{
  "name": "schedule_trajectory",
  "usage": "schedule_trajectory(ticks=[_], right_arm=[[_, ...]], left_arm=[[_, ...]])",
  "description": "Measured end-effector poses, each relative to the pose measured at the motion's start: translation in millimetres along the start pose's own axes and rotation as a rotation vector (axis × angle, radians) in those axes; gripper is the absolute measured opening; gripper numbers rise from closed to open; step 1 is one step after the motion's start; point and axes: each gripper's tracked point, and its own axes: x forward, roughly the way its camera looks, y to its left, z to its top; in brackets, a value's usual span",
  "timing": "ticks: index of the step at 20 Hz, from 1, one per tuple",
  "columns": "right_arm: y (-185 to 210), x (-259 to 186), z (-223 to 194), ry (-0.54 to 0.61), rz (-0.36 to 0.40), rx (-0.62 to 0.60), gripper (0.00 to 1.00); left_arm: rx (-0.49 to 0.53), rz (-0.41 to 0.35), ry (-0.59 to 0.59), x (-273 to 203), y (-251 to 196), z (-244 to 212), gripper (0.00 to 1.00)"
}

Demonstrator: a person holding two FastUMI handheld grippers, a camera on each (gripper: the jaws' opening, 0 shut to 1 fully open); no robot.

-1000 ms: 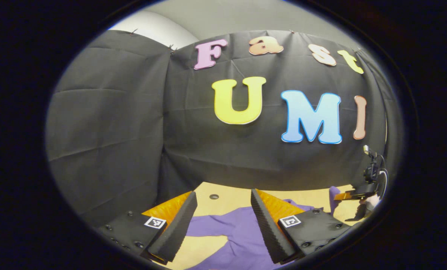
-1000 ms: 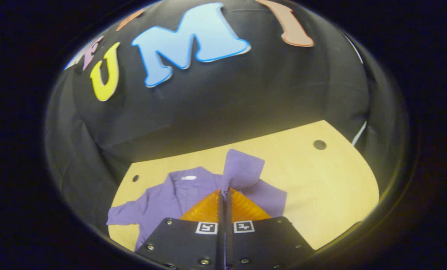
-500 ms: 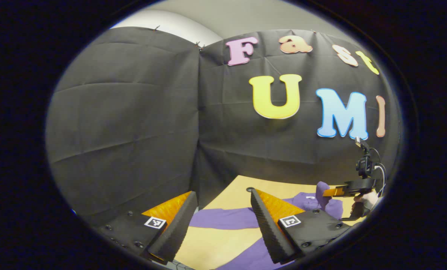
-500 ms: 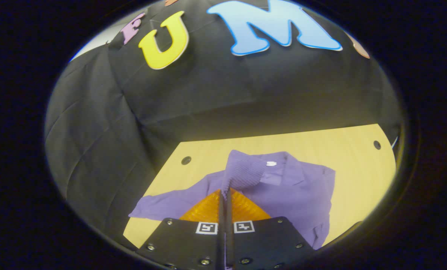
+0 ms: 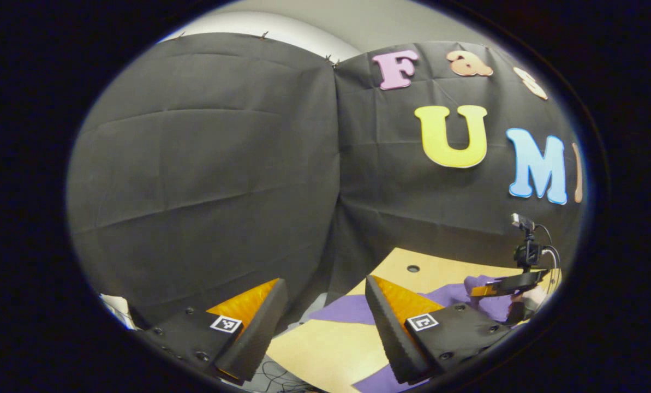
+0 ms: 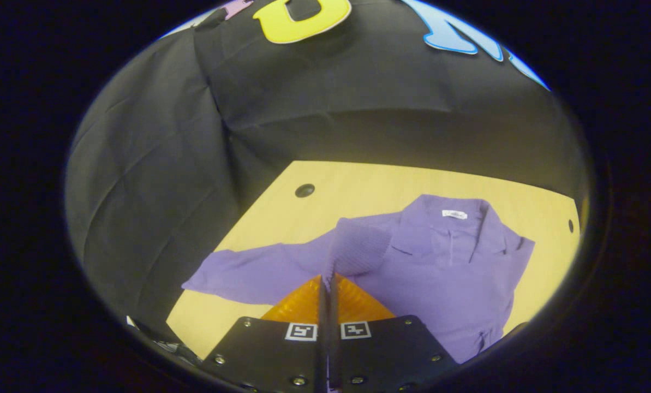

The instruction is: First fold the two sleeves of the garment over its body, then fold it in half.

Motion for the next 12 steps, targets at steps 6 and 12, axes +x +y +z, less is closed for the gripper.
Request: schedule_trajectory(ticks=[6, 12], right_arm=[[18, 8, -17, 0.055, 0.038, -0.035, 0.36], [22, -8, -13, 0.03, 0.051, -0.04, 0.56]], left_arm=[[-0.002, 0.013, 0.01, 30, 11, -14, 0.94], [-0.002, -0.051, 0.027, 72, -1, -35, 0.94]])
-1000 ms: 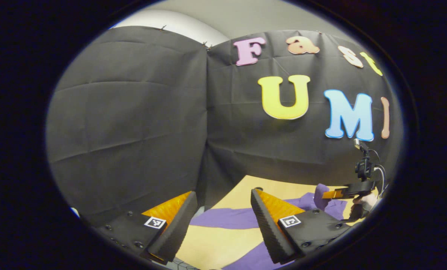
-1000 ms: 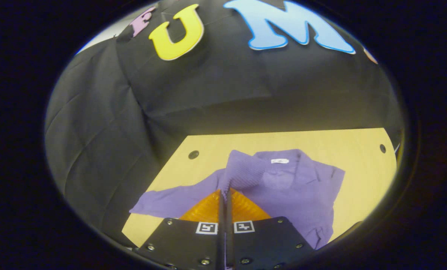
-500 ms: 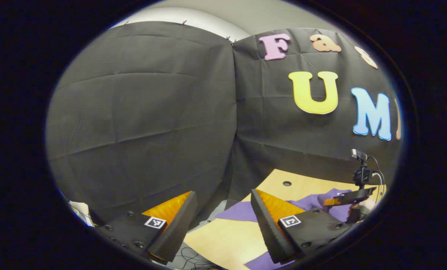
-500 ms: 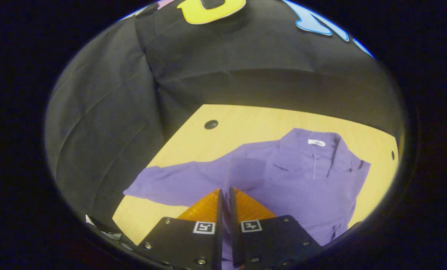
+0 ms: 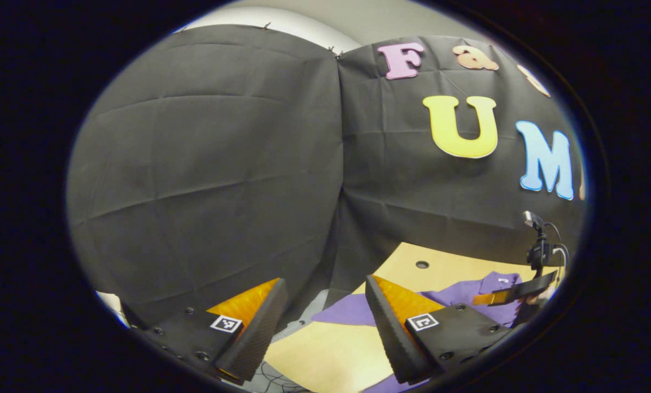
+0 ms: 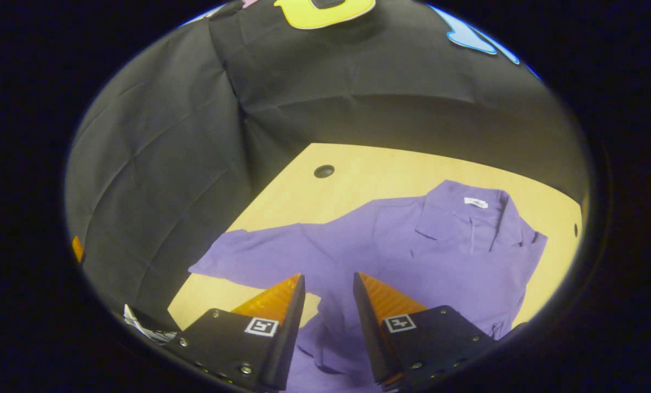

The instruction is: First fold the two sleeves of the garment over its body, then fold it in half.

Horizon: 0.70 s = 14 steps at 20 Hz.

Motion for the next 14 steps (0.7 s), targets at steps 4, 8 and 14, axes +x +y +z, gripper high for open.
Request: schedule_trajectory(ticks=[4, 8, 14], right_arm=[[-15, -23, -4, -0.018, -0.02, 0.015, 0.56], [-37, -47, -15, -0.032, -0.052, 0.077, 0.56], [-71, -86, -29, -0.063, -0.1, 0.158, 0.56]], left_arm=[[0.013, -0.09, 0.043, 55, -22, -25, 0.93], [0.033, -0.137, 0.11, 110, -38, -56, 0.95], [0.081, -0.195, 0.241, 173, -61, -122, 0.94]])
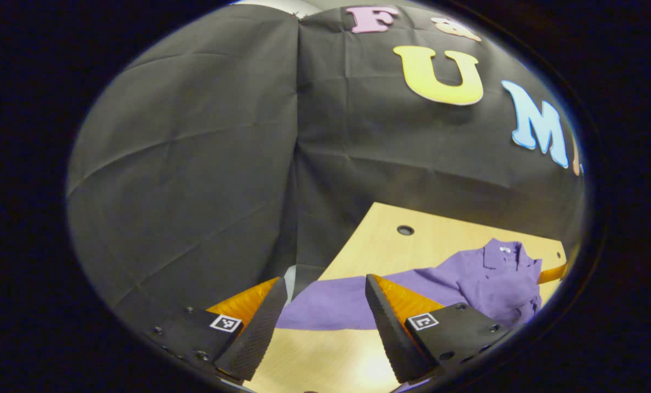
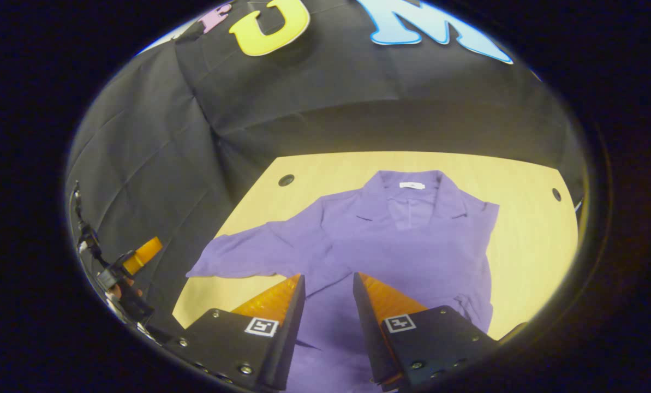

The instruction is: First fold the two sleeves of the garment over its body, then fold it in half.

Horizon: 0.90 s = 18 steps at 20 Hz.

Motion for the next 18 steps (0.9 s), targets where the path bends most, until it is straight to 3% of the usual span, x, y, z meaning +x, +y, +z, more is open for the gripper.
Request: schedule_trajectory(ticks=[8, 15, 18], right_arm=[[-54, -41, -22, -0.009, -0.087, 0.053, 0.56], [-93, -53, -35, 0.001, -0.15, 0.116, 0.56], [-100, -53, -33, -0.002, -0.158, 0.131, 0.56]], left_arm=[[0.011, 0.0, 0.21, 73, -7, -88, 0.94], [-0.019, 0.038, 0.382, 84, 1, -149, 0.94], [-0.006, 0.031, 0.38, 86, -1, -148, 0.96]])
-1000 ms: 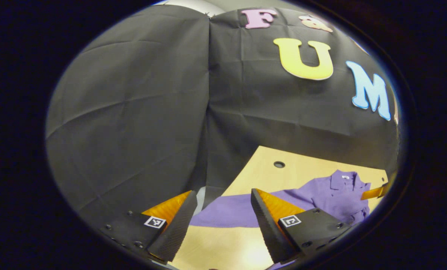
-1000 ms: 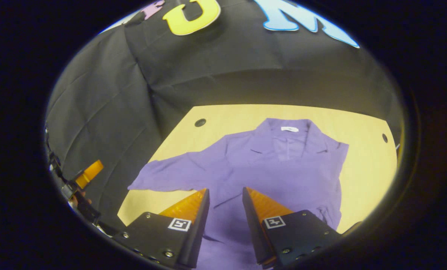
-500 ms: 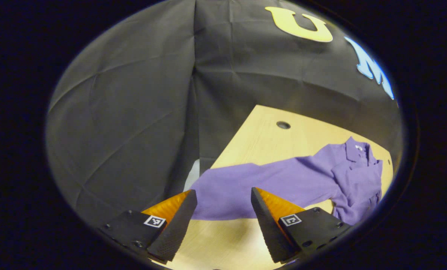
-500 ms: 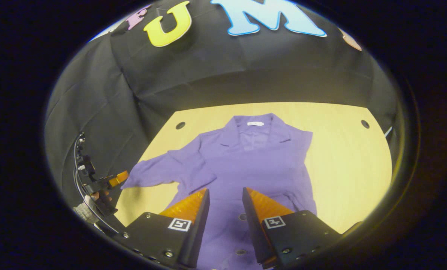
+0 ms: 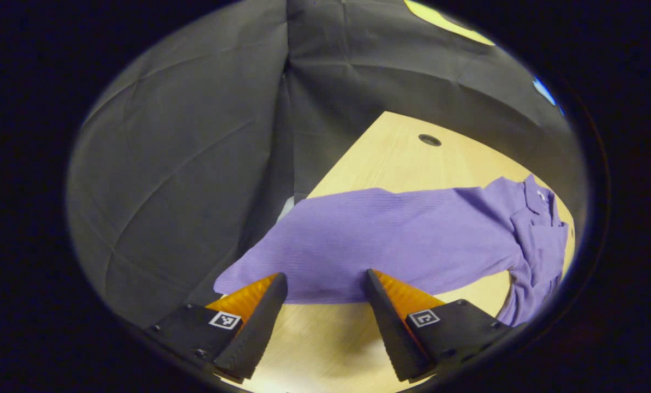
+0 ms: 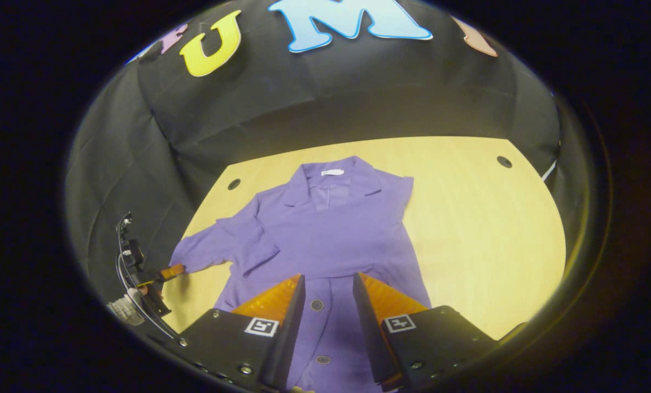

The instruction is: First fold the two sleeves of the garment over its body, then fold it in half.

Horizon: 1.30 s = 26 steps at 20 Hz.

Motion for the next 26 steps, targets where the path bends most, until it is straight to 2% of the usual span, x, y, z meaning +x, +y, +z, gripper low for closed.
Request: schedule_trajectory(ticks=[1, 4, 6, 11, 12, 14, 17, 26], right_arm=[[-1, 1, 0, 0.002, 0.0, 0.003, 0.56], [-1, 3, -2, 0.009, 0.005, 0.004, 0.56], [-1, 4, -4, 0.015, 0.01, 0.002, 0.56], [1, 3, -8, 0.023, 0.02, 0.0, 0.56], [1, 3, -8, 0.022, 0.021, 0.002, 0.56], [0, 0, -9, 0.022, 0.022, 0.01, 0.56], [-4, -5, -8, 0.014, 0.024, 0.024, 0.56], [-29, -22, -12, -0.032, 0.013, 0.098, 0.56]], left_arm=[[0.001, -0.003, 0.005, 1, -1, -1, 0.98], [0.009, -0.013, 0.006, 1, -6, -1, 0.94], [0.017, -0.027, -0.006, 3, -16, -2, 0.81], [-0.005, 0.0, -0.02, 5, -28, 1, 0.14], [-0.018, 0.006, -0.004, 4, -28, 2, 0.14], [-0.039, 0.012, 0.019, 3, -30, 2, 0.06], [0.015, 0.049, 0.016, -4, -33, 9, 0.06], [0.158, -0.126, -0.142, -85, -129, 77, 0.06]])
